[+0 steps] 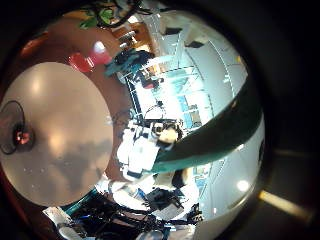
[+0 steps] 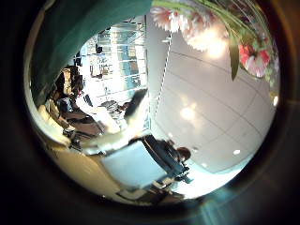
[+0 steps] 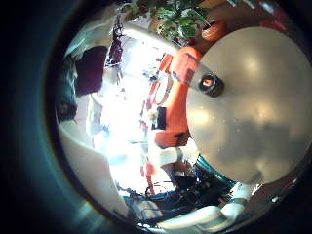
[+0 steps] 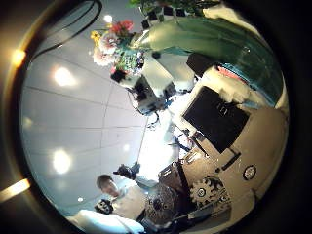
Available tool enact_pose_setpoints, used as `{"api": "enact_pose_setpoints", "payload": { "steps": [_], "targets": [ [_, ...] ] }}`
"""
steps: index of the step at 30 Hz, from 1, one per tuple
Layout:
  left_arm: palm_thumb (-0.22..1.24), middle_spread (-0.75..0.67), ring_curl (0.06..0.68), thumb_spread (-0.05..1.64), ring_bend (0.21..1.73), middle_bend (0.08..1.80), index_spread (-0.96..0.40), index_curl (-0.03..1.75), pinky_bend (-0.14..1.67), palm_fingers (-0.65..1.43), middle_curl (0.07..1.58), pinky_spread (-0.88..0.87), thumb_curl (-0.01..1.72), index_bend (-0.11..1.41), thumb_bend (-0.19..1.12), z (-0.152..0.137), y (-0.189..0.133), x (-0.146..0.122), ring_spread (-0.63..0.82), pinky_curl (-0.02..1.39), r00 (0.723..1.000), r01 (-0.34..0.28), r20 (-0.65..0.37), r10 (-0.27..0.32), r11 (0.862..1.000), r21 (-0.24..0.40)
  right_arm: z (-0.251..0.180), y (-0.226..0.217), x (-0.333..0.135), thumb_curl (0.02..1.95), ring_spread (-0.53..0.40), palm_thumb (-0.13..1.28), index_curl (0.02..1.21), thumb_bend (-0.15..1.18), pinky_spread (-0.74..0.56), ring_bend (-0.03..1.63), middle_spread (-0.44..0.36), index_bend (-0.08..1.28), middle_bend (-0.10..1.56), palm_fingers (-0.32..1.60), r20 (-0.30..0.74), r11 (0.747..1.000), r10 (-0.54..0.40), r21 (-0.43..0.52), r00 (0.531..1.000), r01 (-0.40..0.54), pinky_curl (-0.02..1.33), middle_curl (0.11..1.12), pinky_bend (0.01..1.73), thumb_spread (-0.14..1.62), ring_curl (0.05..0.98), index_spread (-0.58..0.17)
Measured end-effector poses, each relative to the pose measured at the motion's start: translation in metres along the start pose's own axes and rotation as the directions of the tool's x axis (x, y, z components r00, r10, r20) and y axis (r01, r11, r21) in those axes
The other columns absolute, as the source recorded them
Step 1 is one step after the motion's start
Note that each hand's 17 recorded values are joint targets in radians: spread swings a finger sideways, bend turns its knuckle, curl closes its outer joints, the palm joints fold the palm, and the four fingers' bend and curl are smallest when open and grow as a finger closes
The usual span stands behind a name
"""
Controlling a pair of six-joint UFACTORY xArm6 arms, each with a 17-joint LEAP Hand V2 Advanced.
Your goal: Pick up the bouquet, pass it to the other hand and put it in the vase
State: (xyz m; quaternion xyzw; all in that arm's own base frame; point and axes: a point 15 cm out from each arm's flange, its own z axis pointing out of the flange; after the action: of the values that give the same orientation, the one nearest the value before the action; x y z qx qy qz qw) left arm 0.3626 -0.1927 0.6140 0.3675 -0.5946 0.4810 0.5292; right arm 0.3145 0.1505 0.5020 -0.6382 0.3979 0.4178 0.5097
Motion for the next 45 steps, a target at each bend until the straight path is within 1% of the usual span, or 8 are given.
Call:
{"api": "enact_pose_setpoints", "payload": {
  "steps": [4,8,13,20,28,34,37,45],
  "targets": [
    [0.55,-0.18,0.29,0.95,0.91,0.71,-0.1,0.36,0.65,1.05,0.62,-0.25,0.37,0.18,0.01,0.011,-0.005,-0.01,-0.25,0.47,0.999,0.048,-0.018,-0.049,0.998,-0.03,-0.001,-0.001,0.013,1.33,-0.166,1.11,0.95,0.0,-0.2,1.52,-0.12,1.15,1.38,1.15,-0.036,1.0,0.018,0.0,0.999,-0.018,1.08,0.81,1.13,0.88,0.632,-0.238],
    [0.85,-0.31,0.402,0.92,1.14,0.82,-0.23,0.42,0.97,1.3,0.72,-0.4,0.47,0.29,0.13,0.02,-0.004,-0.016,-0.39,0.61,0.996,0.084,-0.022,-0.086,0.994,-0.062,-0.004,-0.007,0.026,1.33,-0.167,1.1,0.95,-0.01,-0.2,1.52,-0.121,1.16,1.38,1.14,-0.075,0.999,0.036,0.025,0.997,-0.035,1.08,0.81,1.14,0.88,0.632,-0.238],
    [0.96,-0.41,0.486,0.93,1.32,0.97,-0.42,0.58,1.14,1.2,0.82,-0.48,0.55,0.56,0.15,0.019,-0.001,-0.009,-0.44,0.72,0.999,0.021,-0.032,-0.023,0.998,-0.061,-0.018,-0.02,0.036,1.21,-0.178,0.85,0.93,-0.07,-0.23,1.46,-0.137,1.09,1.31,1.06,-0.117,0.995,0.045,0.095,0.992,-0.034,1.04,0.79,1.13,0.91,0.612,-0.249],
    [1.02,-0.47,0.546,0.97,1.46,1.1,-0.57,0.78,1.2,1.07,0.91,-0.53,0.64,0.77,0.17,0.005,-0.006,0.02,-0.43,0.85,0.993,-0.116,0.013,0.116,0.993,0.0,-0.038,-0.008,0.066,0.98,-0.227,0.76,0.84,-0.04,-0.4,1.31,-0.174,0.68,1.09,0.7,-0.093,0.977,0.137,0.176,0.986,-0.119,0.89,0.71,1.1,0.97,0.555,-0.32],
    [1.04,-0.49,0.574,1.02,1.53,1.17,-0.65,0.96,1.19,0.99,0.95,-0.57,0.73,0.81,0.16,-0.037,-0.009,0.067,-0.41,0.99,0.952,-0.289,0.147,0.269,0.947,0.139,-0.042,-0.009,0.072,0.79,-0.128,0.72,0.66,-0.03,-0.13,1.07,-0.116,0.44,0.71,0.07,-0.084,0.972,0.159,0.19,0.984,-0.141,0.83,0.56,0.96,1.0,0.448,-0.413],
    [1.03,-0.49,0.58,1.04,1.57,1.2,-0.69,1.06,1.17,0.96,0.96,-0.59,0.79,0.8,0.15,-0.072,0.001,0.094,-0.4,1.08,0.903,-0.401,0.258,0.342,0.887,0.227,-0.042,-0.014,0.072,0.7,0.043,0.72,0.54,-0.03,0.2,0.91,-0.056,0.33,0.54,-0.01,-0.089,0.969,0.16,0.202,0.983,-0.139,0.75,0.46,0.9,1.01,0.354,-0.433],
    [1.03,-0.49,0.58,1.05,1.58,1.21,-0.7,1.11,1.16,0.96,0.96,-0.6,0.81,0.8,0.15,-0.099,0.011,0.101,-0.4,1.11,0.87,-0.459,0.338,0.359,0.841,0.287,-0.04,-0.014,0.074,0.66,0.098,0.71,0.49,-0.03,0.3,0.87,-0.033,0.26,0.49,0.0,-0.087,0.968,0.167,0.202,0.982,-0.146,0.71,0.43,0.87,1.02,0.328,-0.417],
    [1.03,-0.49,0.575,1.06,1.58,1.22,-0.73,1.19,1.14,0.96,0.96,-0.62,0.87,0.77,0.13,-0.114,0.02,0.059,-0.4,1.19,0.873,-0.428,0.382,0.303,0.852,0.302,-0.04,-0.015,0.075,0.6,0.169,0.71,0.41,-0.02,0.45,0.79,0.006,0.18,0.39,0.05,-0.091,0.965,0.181,0.21,0.979,-0.159,0.61,0.38,0.82,1.02,0.282,-0.39]
  ]
}}
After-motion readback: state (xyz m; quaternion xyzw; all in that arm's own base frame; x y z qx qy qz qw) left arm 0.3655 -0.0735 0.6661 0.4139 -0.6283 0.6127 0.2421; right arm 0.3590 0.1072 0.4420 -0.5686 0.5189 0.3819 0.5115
